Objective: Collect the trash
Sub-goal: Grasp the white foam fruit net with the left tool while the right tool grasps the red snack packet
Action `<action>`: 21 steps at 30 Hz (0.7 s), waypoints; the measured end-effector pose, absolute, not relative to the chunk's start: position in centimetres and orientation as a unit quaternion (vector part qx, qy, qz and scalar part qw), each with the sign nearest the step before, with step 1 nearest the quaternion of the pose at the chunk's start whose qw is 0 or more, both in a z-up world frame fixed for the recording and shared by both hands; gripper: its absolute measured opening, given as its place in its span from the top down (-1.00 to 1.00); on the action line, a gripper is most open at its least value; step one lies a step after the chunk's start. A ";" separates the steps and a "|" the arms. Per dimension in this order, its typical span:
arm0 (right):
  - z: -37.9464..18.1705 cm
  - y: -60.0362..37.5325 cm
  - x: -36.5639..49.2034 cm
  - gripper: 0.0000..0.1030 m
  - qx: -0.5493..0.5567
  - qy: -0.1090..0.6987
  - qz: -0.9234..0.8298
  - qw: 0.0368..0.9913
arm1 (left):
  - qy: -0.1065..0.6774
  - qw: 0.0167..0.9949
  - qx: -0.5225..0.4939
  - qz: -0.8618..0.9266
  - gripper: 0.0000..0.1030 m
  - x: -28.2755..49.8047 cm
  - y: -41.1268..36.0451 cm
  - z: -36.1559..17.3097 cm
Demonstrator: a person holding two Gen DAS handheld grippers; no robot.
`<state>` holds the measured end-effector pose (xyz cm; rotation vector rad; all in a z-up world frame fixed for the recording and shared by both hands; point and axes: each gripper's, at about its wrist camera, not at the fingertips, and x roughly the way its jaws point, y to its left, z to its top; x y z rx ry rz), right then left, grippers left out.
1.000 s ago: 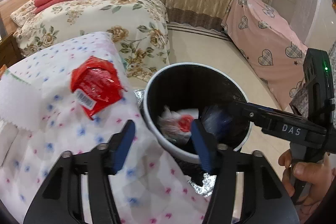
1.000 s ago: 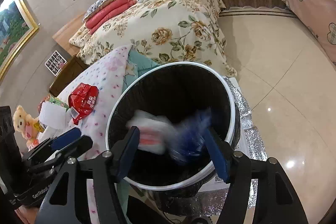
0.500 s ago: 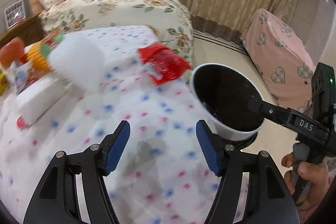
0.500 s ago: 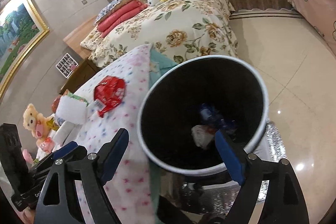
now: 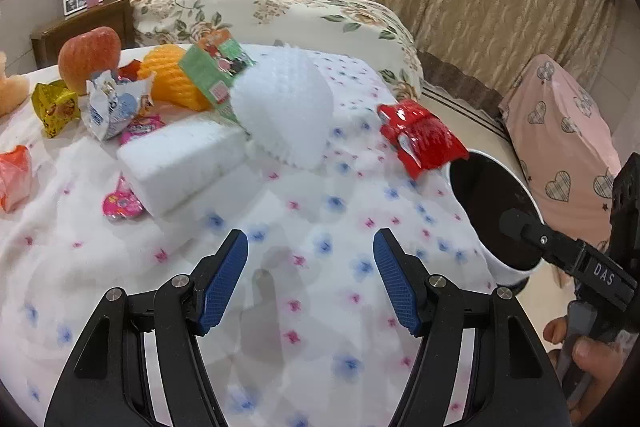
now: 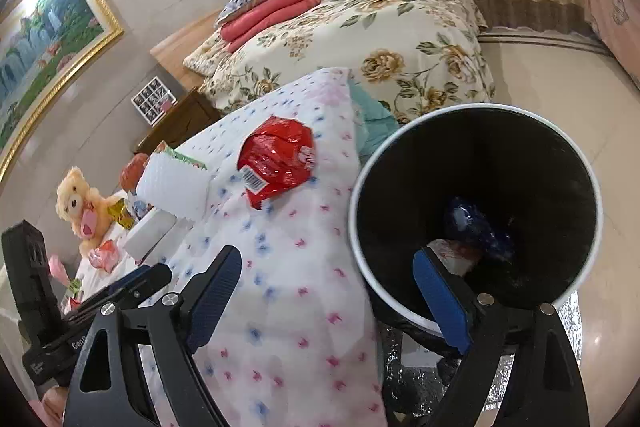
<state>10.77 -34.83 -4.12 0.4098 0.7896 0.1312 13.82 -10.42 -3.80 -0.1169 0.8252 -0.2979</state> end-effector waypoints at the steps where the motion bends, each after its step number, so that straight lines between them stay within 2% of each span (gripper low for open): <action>1: -4.1 -34.6 11.0 -0.73 0.195 0.382 0.065 0.901 | 0.399 0.904 -0.058 -0.143 -0.29 14.0 -10.3 -3.8; 6: -3.5 -33.7 12.2 -0.88 0.175 0.373 0.073 0.908 | 0.397 0.905 -0.066 -0.139 -0.29 14.9 -10.0 -3.5; 21: -3.1 -32.2 18.0 -0.84 0.142 0.364 0.089 0.916 | 0.372 0.917 -0.074 -0.124 -0.28 19.2 -10.1 -2.2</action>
